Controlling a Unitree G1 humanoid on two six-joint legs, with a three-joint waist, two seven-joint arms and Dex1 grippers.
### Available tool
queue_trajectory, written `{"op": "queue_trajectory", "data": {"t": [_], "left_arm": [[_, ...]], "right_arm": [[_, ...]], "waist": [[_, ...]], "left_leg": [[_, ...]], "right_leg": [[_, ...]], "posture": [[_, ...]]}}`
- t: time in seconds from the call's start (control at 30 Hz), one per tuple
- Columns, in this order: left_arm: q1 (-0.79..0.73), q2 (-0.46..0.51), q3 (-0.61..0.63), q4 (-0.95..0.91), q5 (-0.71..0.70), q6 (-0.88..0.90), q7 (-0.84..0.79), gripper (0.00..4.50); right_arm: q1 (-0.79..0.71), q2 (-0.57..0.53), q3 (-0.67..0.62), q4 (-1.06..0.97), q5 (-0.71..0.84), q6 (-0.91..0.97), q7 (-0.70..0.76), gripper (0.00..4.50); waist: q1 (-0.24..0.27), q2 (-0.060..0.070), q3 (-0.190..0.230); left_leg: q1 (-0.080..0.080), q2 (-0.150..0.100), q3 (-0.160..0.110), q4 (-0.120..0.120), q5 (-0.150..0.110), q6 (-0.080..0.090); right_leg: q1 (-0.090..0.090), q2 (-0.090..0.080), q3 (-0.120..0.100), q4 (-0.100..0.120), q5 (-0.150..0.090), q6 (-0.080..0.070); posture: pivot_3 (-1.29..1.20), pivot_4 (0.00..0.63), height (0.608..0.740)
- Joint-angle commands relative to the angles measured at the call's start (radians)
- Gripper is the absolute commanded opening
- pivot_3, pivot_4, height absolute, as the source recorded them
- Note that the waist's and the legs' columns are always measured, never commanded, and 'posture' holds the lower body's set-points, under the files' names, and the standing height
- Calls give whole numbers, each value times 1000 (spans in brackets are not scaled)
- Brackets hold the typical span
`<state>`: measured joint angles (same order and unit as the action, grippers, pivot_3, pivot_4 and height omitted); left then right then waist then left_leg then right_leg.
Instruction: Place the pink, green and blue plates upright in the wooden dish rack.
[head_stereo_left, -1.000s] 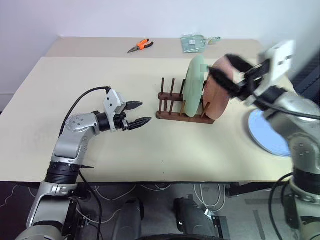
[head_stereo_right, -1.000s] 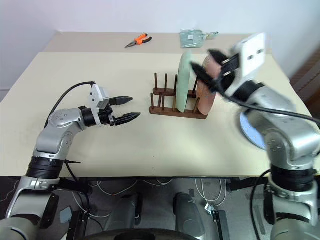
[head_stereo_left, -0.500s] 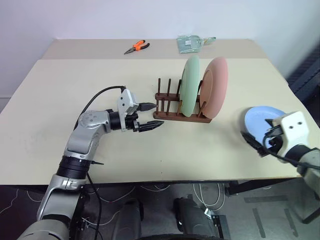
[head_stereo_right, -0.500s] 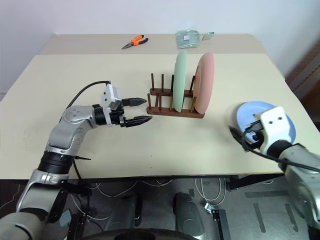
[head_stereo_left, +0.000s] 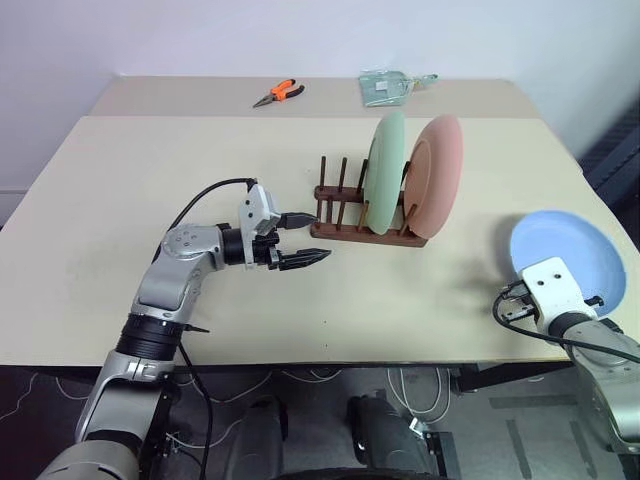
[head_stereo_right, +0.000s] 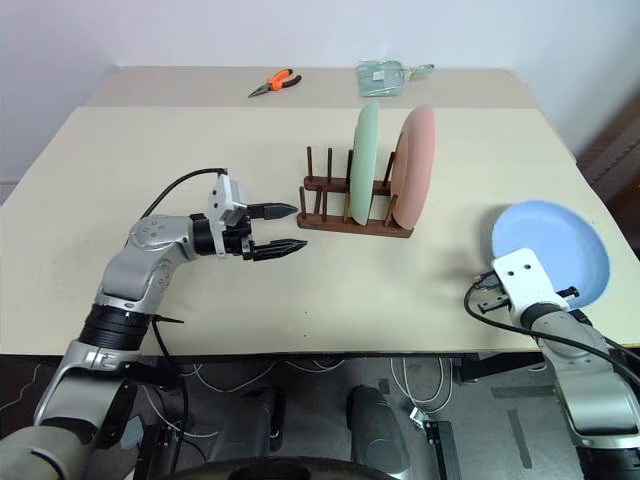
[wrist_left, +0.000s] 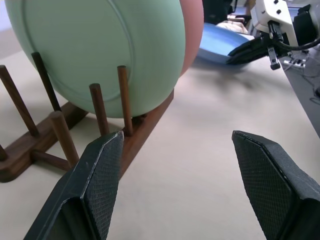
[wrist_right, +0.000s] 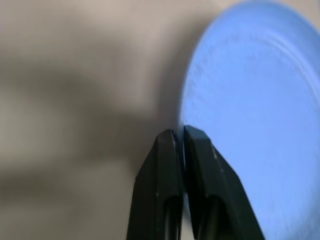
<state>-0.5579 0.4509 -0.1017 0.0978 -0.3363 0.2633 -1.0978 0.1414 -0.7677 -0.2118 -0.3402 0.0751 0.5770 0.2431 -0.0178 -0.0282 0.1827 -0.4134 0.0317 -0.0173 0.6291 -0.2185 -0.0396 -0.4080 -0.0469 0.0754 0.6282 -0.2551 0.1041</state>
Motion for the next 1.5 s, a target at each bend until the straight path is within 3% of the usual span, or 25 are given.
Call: {"op": "queue_trajectory", "data": {"t": [0.03, 0.23, 0.3, 0.37, 0.43, 0.6, 0.7, 0.87, 1.47, 1.5], "left_arm": [[1, 20, 43, 16, 10, -47, 29, 3565], [6, 75, 97, 96, 42, -124, 78, 3565], [5, 89, 110, 124, 52, -149, 89, 3565], [8, 96, 126, 141, 51, -157, 102, 3565], [11, 95, 134, 159, 48, -163, 112, 3565], [41, 95, 117, 172, 68, -183, 116, 3565], [44, 90, 125, 148, 47, -152, 111, 3565], [60, 110, 133, 117, 18, -108, 72, 3565], [97, 132, 142, 17, -3, -27, 85, 3565], [97, 131, 141, 15, -3, -27, 86, 3565]], "right_arm": [[-89, -53, -57, -88, -57, -96, 9, 59], [-438, 8, -218, -240, 225, -65, 70, 59], [-614, 68, -250, -275, 414, 1, 41, 59], [-775, 193, -218, -326, 732, 61, -34, 59], [-843, 311, -183, -349, 967, 78, -116, 59], [-866, 568, -5, -335, 1204, 45, -269, 59], [-827, 677, 80, -259, 1206, 43, -309, 59], [-782, 735, 127, -126, 1152, 28, -314, 59], [-799, 693, 96, 115, 1042, 72, -264, 59], [-801, 687, 97, 119, 1035, 78, -257, 314]], "waist": [[-3, 1, 0], [-4, 2, 1], [-1, 1, 2], [-1, 1, 2], [-2, 1, 2], [1, 0, 1], [-2, 0, 1], [-2, 0, 1], [-4, 0, 1], [-4, 0, 1]], "left_leg": [[0, 0, 0, 0, 0, 0], [1, 0, 0, -1, 0, 0], [1, 1, -2, -1, 0, 0], [0, 1, -2, -1, 0, 0], [0, 1, -2, -1, 0, 0], [-3, 1, -4, -1, 0, 0], [-3, 1, -4, 0, 0, 0], [-3, 1, -4, 0, 0, 0], [-3, 1, -4, -1, 0, 0], [-3, 1, -4, -1, 0, 0]], "right_leg": [[0, 0, 0, 0, 0, 0], [-1, 1, 0, 1, 0, 0], [0, 1, -1, 1, 0, 1], [0, 1, -1, 1, 0, 1], [0, 1, -1, 2, 0, 1], [0, -1, -4, 1, 0, 0], [-1, -1, -4, 2, 0, 0], [-1, -1, -4, 2, 0, 0], [-3, 0, -4, 2, 0, 0], [-3, 0, -4, 2, 0, 0]], "posture": [[0, 150, 732], [0, 150, 732], [0, 150, 732], [0, 150, 732], [0, 150, 732], [0, 150, 732], [0, 150, 732], [0, 150, 732], [0, 150, 732], [0, 150, 732]]}}
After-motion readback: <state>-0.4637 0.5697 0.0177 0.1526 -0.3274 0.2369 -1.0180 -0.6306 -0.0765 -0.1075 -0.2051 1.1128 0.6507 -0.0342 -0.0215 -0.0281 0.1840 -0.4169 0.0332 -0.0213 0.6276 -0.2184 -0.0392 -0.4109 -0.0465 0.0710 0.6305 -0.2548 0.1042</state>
